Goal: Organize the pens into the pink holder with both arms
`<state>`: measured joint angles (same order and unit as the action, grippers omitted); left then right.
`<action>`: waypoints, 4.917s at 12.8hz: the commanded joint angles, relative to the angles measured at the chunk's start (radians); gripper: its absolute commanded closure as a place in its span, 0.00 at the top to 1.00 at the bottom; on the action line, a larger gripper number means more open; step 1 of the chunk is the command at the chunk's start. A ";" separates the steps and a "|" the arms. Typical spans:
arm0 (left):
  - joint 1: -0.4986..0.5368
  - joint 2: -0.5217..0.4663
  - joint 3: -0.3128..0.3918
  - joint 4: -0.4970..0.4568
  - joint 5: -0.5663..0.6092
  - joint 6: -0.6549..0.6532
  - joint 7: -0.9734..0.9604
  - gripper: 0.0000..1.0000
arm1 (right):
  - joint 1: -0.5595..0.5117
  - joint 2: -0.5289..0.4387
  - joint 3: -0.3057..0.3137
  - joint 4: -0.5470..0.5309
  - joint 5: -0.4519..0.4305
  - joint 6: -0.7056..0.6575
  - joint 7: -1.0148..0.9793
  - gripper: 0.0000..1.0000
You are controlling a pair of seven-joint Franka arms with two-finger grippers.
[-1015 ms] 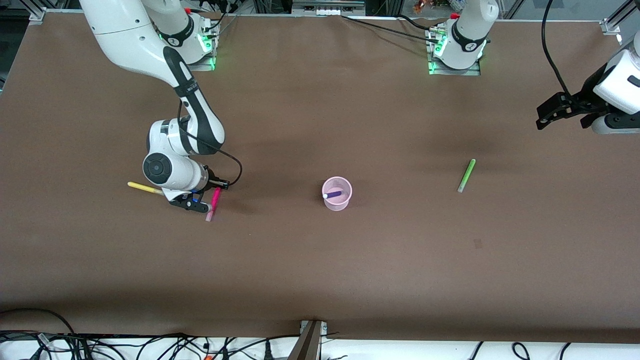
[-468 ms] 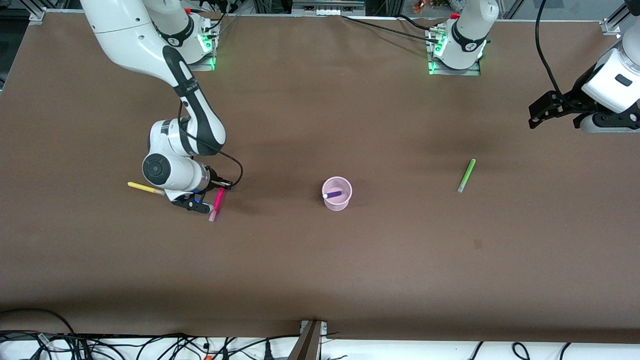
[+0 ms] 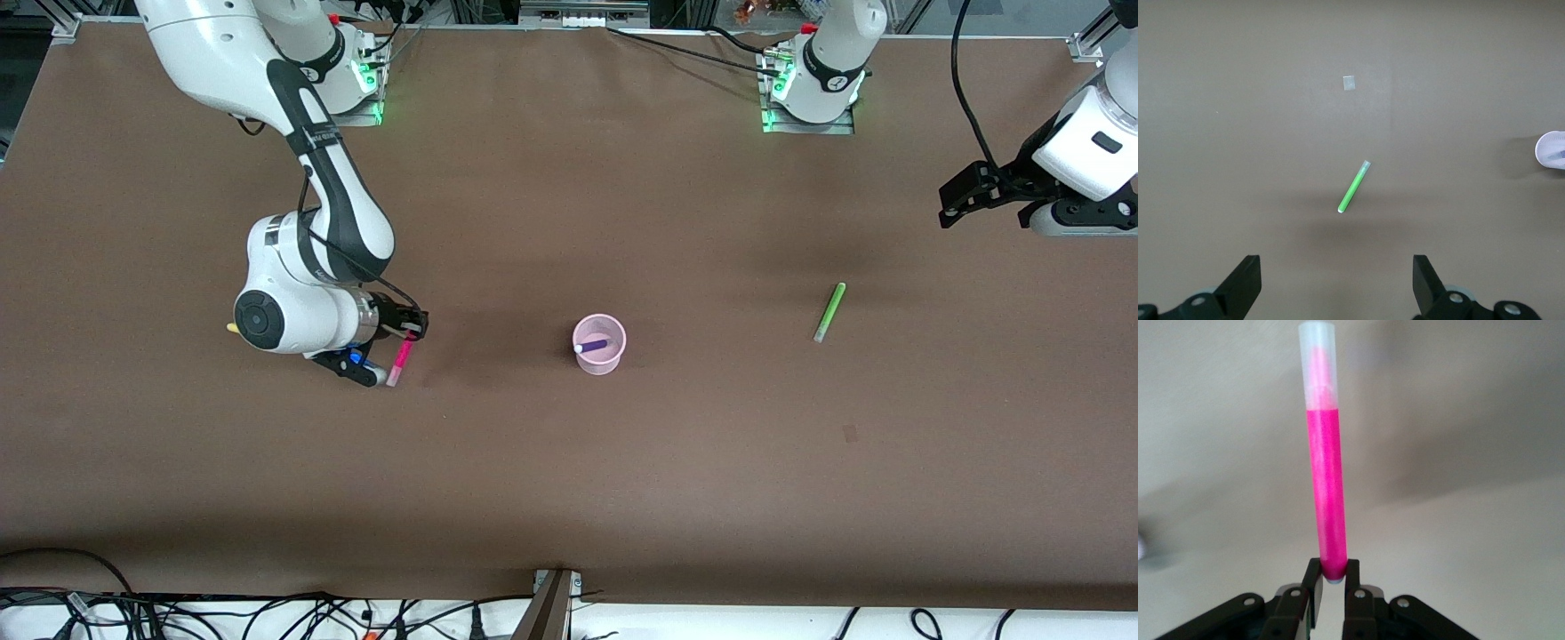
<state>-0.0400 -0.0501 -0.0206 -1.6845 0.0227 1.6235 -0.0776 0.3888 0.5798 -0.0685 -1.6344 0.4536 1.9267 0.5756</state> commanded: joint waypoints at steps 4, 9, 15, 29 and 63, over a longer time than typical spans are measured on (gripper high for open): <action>-0.001 -0.013 -0.002 0.002 0.008 -0.022 -0.013 1.00 | 0.007 0.006 0.137 0.122 0.250 -0.055 0.380 0.00; -0.001 -0.013 -0.012 0.002 0.008 -0.030 -0.014 1.00 | 0.151 0.006 0.165 0.145 0.494 0.170 0.614 0.00; -0.001 -0.014 -0.012 0.002 0.008 -0.040 -0.014 1.00 | 0.260 0.080 0.167 0.198 0.684 0.405 0.661 0.00; 0.002 -0.014 -0.012 0.011 0.008 -0.059 -0.011 1.00 | 0.268 0.278 0.162 0.383 0.790 0.453 0.613 0.00; 0.011 -0.013 -0.010 0.017 0.006 -0.090 -0.007 1.00 | 0.202 -0.018 -0.262 0.268 0.396 -0.125 0.062 1.00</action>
<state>-0.0320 -0.0570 -0.0274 -1.6787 0.0227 1.5552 -0.0776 0.5836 0.6322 -0.2519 -1.3065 0.8670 1.9144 0.7685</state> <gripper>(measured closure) 0.000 0.000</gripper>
